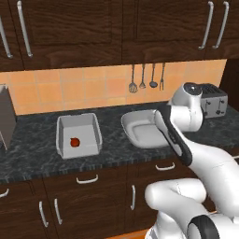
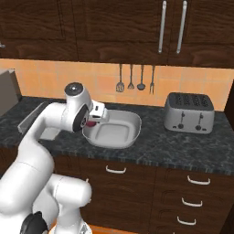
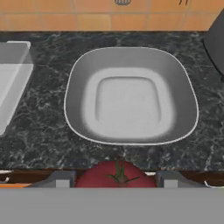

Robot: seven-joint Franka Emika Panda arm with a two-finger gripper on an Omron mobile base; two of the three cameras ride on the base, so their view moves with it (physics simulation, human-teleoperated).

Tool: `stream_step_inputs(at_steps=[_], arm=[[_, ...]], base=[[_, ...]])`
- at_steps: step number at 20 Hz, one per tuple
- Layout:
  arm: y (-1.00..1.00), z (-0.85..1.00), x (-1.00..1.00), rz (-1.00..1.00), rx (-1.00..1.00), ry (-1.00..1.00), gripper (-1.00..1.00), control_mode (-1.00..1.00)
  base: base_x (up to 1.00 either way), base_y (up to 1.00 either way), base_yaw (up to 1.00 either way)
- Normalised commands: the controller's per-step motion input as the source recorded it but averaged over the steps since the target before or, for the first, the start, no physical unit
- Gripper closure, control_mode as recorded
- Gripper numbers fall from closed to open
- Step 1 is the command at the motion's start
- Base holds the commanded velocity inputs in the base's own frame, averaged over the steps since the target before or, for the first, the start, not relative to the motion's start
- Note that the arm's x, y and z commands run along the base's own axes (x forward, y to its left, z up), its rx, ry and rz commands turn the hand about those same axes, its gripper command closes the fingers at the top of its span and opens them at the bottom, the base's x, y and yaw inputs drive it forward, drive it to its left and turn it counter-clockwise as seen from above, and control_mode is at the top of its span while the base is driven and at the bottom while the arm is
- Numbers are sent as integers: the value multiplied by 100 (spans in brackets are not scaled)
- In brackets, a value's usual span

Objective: Place one tomato and one chicken drumstick in each tupperware on the nearby counter, to pack two identical lunches.

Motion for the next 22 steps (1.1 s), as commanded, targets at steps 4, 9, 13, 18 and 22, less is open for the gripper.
stream_step_inputs(at_steps=[4, 9, 13, 18, 22], arm=[[0, -31, 87, 4, 0, 5, 100, -100], [-12, -41, 79, 5, 0, 9, 100, -100], [-27, -47, 77, 7, 0, 9, 100, -100], [-11, -39, 78, 4, 0, 4, -100, -100], [-4, -32, 31, -2, 0, 0, -100, -100]], base=[[0, 0, 0], [0, 0, 0], [0, 0, 0], [0, 0, 0], [0, 0, 0]])
